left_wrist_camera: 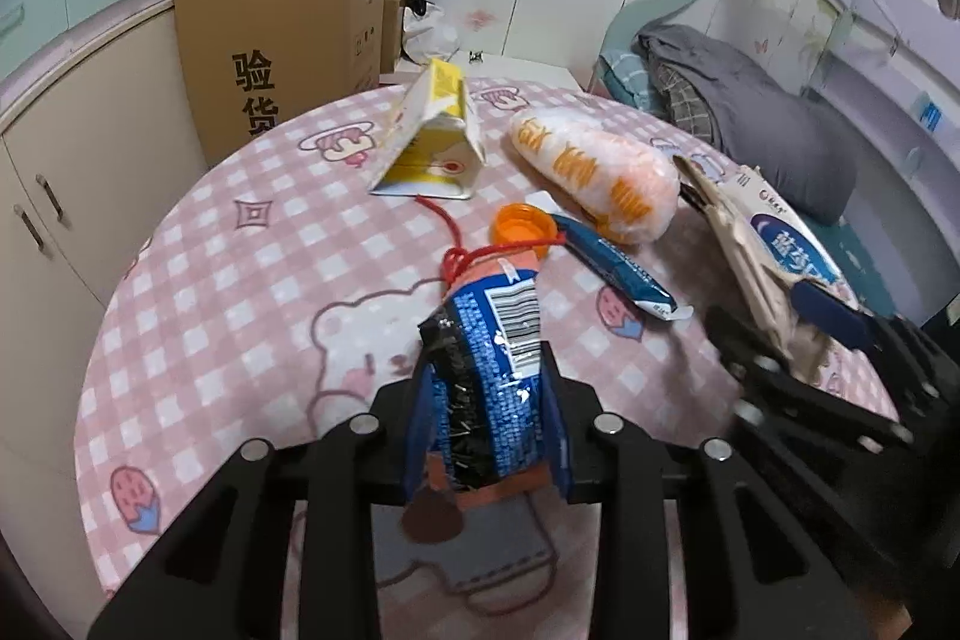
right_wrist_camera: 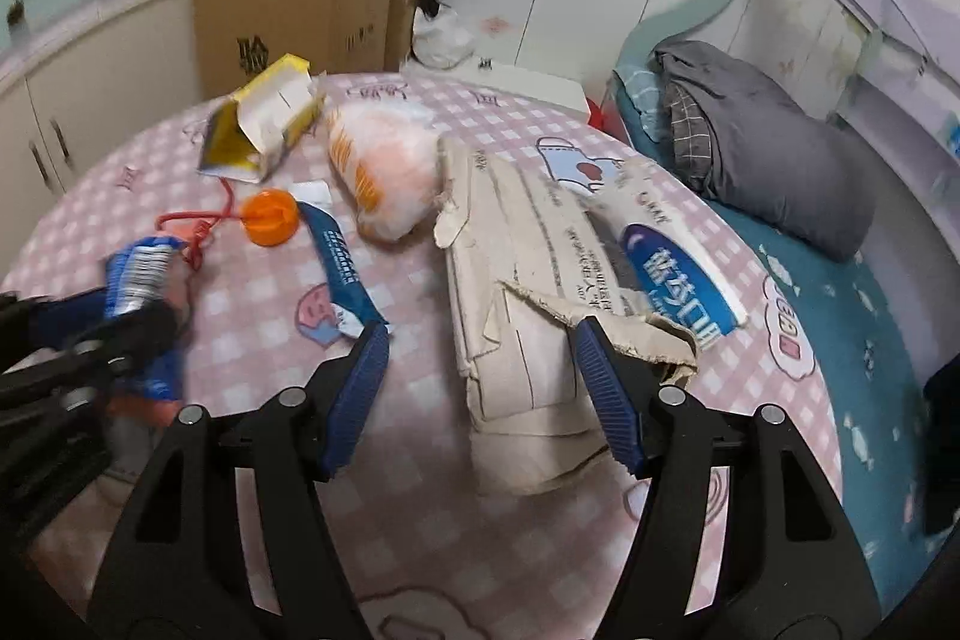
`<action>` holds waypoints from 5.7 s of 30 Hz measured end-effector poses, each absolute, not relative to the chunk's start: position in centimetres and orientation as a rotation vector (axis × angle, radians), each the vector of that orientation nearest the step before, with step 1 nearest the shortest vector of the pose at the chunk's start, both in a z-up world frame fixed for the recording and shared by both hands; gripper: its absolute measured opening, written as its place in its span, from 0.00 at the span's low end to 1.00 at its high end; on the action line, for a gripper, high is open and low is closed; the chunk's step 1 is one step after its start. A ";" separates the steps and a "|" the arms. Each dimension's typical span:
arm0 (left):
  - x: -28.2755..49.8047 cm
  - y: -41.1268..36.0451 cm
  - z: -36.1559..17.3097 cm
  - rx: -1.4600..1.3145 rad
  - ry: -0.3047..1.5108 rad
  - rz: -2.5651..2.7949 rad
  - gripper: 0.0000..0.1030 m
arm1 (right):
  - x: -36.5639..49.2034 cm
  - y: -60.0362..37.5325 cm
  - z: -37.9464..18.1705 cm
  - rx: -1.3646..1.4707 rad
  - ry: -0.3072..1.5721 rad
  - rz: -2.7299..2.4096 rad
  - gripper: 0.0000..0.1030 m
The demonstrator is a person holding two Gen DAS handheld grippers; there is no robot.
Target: Collect trash
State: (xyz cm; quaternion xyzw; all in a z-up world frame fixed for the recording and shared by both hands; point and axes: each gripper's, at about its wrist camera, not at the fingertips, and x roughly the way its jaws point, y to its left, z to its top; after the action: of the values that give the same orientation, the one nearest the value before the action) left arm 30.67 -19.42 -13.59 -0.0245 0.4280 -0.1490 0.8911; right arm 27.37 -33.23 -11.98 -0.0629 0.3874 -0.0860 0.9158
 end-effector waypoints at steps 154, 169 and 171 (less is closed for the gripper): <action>27.2 20.0 -13.8 -0.327 0.844 0.290 0.65 | 29.4 0.4 -10.7 0.119 0.696 0.351 0.72; 27.7 3.4 -9.1 -0.215 0.819 0.034 0.67 | 24.6 -17.1 -6.9 0.210 0.602 0.132 0.73; 28.3 0.6 -9.1 -0.210 0.831 -0.023 0.67 | 24.2 -19.9 -6.8 0.223 0.594 0.086 0.74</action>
State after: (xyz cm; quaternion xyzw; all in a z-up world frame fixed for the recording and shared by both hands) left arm 28.29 0.58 -9.06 -0.1020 0.4031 -0.0109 0.9094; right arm 24.22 -19.92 -6.84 0.1097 0.2922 0.0425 0.9491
